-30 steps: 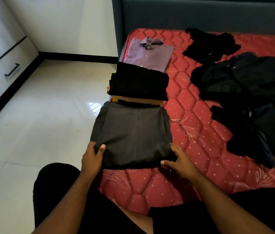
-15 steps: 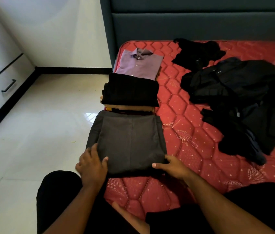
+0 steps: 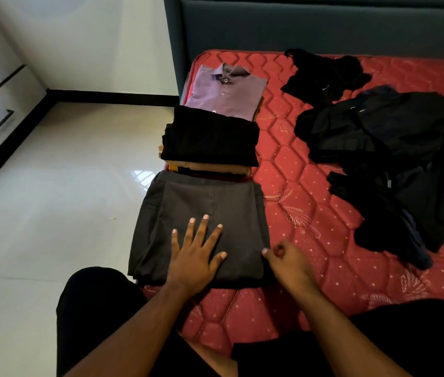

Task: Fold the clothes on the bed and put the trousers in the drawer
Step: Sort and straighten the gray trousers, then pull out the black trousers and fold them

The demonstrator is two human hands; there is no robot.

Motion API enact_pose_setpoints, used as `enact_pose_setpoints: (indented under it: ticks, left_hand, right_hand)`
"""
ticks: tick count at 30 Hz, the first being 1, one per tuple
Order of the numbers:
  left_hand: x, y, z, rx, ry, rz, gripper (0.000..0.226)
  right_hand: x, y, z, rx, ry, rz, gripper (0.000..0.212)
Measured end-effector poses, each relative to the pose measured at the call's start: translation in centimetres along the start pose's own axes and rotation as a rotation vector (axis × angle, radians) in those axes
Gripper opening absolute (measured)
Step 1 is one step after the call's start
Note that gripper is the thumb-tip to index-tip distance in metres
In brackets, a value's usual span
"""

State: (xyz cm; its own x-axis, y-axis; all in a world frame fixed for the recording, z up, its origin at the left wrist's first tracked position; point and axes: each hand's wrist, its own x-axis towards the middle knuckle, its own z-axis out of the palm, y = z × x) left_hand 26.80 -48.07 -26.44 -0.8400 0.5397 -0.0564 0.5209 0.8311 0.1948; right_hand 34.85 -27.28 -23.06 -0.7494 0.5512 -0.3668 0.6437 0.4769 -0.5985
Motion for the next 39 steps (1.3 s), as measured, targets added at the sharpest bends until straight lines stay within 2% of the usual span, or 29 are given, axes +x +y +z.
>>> enact_pose_setpoints:
  ticks: [2,3,4,6,7,9,11,14,17,19,22,25,29,30,32,34,36,38,39]
  left_hand:
    - [0.7,0.2,1.1,-0.016,-0.067,-0.016,0.066]
    - [1.0,0.0,1.6,-0.029,-0.089,-0.029,0.069]
    - [1.2,-0.2,1.9,-0.039,-0.096,-0.042,0.071]
    - [1.4,-0.7,2.1,-0.047,-0.092,-0.064,0.072]
    - [1.4,-0.8,2.1,-0.051,-0.099,-0.077,0.072]
    - [1.8,-0.7,1.8,-0.05,-0.115,-0.101,0.071]
    - [2.1,-0.2,1.4,0.0,-0.104,-0.07,0.069]
    - [1.9,-0.2,1.7,0.049,-0.102,0.012,0.065]
    - [3.2,1.3,1.4,0.049,-0.069,0.014,0.067]
    - [5.5,4.6,0.6,0.075,-0.064,0.099,0.071]
    - [9.9,11.0,0.6,0.09,-0.184,0.217,0.071]
    - [14.6,18.1,1.2,0.052,-0.247,0.298,0.074]
    - [19.9,25.1,3.0,-0.163,-0.355,0.349,0.085]
    - [21.1,26.6,3.4,-0.217,-0.35,0.367,0.087]
    - [22.6,28.4,4.1,-0.268,-0.323,0.402,0.092]
    - [23.6,29.5,4.7,-0.213,-0.308,0.463,0.096]
    - [23.9,29.7,4.8,-0.084,-0.323,0.505,0.086]
    - [23.4,29.0,3.9,-0.006,-0.322,0.506,0.062]
    - [22.8,28.4,3.2,-0.005,-0.298,0.504,0.05]
  right_hand:
    - [0.0,-2.6,1.0,0.019,0.318,-0.277,0.027]
    - [0.4,-4.1,1.8,0.057,0.334,-0.415,0.03]
    - [1.0,-5.1,2.8,0.034,0.251,-0.513,0.037]
    - [2.4,-4.7,4.8,-0.242,0.017,-0.587,0.056]
    - [3.3,-3.7,5.3,-0.42,-0.047,-0.586,0.064]
    - [4.6,-1.4,5.4,-0.613,-0.021,-0.502,0.066]
    - [4.6,-0.6,5.2,-0.627,0.048,-0.438,0.063]
    - [4.5,0.5,4.8,-0.648,-0.084,-0.473,0.064]
    - [5.5,2.1,0.9,-0.6,-0.04,-0.255,0.063]
    - [6.7,3.7,-3.4,-0.568,0.03,-0.184,0.061]
    - [8.6,7.0,-10.1,-0.628,0.135,-0.188,0.055]
    - [10.4,10.7,-16.5,-0.624,0.219,-0.068,0.056]
    - [11.7,14.5,-20.0,-0.59,0.192,0.009,0.064]
    - [12.0,15.3,-20.2,-0.609,0.189,0.006,0.059]
    - [12.1,15.9,-19.3,-0.651,0.239,-0.075,0.037]
    - [11.9,16.0,-18.0,-0.602,0.351,-0.183,0.013]
    - [11.4,15.5,-16.7,-0.557,0.393,-0.299,0.003]
    - [10.5,14.8,-15.3,-0.47,0.321,-0.355,0.011]
    - [9.8,14.3,-14.8,-0.294,0.162,-0.319,0.015]
